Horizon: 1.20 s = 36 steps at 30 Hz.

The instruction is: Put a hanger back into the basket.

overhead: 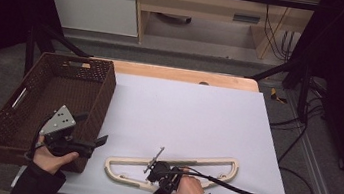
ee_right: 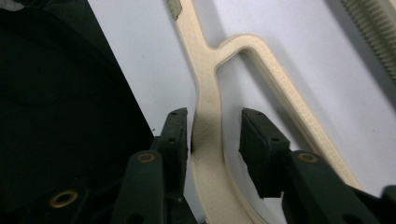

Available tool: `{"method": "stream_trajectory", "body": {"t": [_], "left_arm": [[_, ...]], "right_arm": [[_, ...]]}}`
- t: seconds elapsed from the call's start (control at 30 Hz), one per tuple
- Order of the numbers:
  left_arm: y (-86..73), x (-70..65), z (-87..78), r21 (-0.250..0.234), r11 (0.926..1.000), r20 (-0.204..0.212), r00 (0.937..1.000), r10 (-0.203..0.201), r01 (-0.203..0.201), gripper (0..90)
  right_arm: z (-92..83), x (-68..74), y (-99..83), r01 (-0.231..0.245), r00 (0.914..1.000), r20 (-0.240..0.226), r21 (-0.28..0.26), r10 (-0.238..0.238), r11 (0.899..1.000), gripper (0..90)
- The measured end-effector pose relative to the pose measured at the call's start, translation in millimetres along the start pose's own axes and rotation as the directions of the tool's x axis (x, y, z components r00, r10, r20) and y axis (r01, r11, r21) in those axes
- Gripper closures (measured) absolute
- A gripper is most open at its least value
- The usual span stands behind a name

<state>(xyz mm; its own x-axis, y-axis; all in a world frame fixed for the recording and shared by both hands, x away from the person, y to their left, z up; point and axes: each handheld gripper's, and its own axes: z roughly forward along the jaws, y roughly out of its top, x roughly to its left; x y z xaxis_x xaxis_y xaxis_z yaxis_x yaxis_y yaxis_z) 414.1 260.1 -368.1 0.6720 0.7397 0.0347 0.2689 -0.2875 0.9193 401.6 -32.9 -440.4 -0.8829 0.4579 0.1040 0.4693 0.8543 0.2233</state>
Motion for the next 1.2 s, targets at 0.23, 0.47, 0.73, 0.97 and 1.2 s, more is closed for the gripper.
{"method": "stream_trajectory", "body": {"t": [0.23, 0.47, 0.73, 0.97, 1.2], "left_arm": [[-0.4, -0.5, 0.9, 0.004, 1.0000, 0.001, 1.0000, 0.000, 0.000, 2.4], [0.0, -0.7, 0.3, 0.002, 1.0000, 0.002, 1.0000, 0.001, -0.001, 2.4], [-0.2, -1.2, 0.5, 0.005, 1.0000, 0.002, 1.0000, 0.004, -0.004, 2.5], [-0.3, -1.5, 0.7, 0.006, 1.0000, 0.002, 1.0000, 0.006, -0.006, 2.5], [-0.3, -1.8, 0.7, 0.008, 0.9999, 0.003, 1.0000, 0.009, -0.009, 2.5]], "right_arm": [[3.7, -0.3, 0.6, -0.005, 0.9999, -0.017, 0.020, 0.005, 1.000, 71.3], [1.2, -1.6, 1.2, -0.027, 0.9992, -0.030, 0.020, 0.028, 0.999, 73.7], [0.0, -3.1, 1.1, -0.019, 0.9986, -0.049, 0.025, 0.021, 1.000, 74.4], [-2.9, -4.8, 1.6, -0.023, 0.9979, -0.061, 0.024, 0.024, 0.999, 74.3], [-4.3, -5.6, 2.0, -0.030, 0.9975, -0.064, 0.014, 0.031, 0.999, 74.2]]}}
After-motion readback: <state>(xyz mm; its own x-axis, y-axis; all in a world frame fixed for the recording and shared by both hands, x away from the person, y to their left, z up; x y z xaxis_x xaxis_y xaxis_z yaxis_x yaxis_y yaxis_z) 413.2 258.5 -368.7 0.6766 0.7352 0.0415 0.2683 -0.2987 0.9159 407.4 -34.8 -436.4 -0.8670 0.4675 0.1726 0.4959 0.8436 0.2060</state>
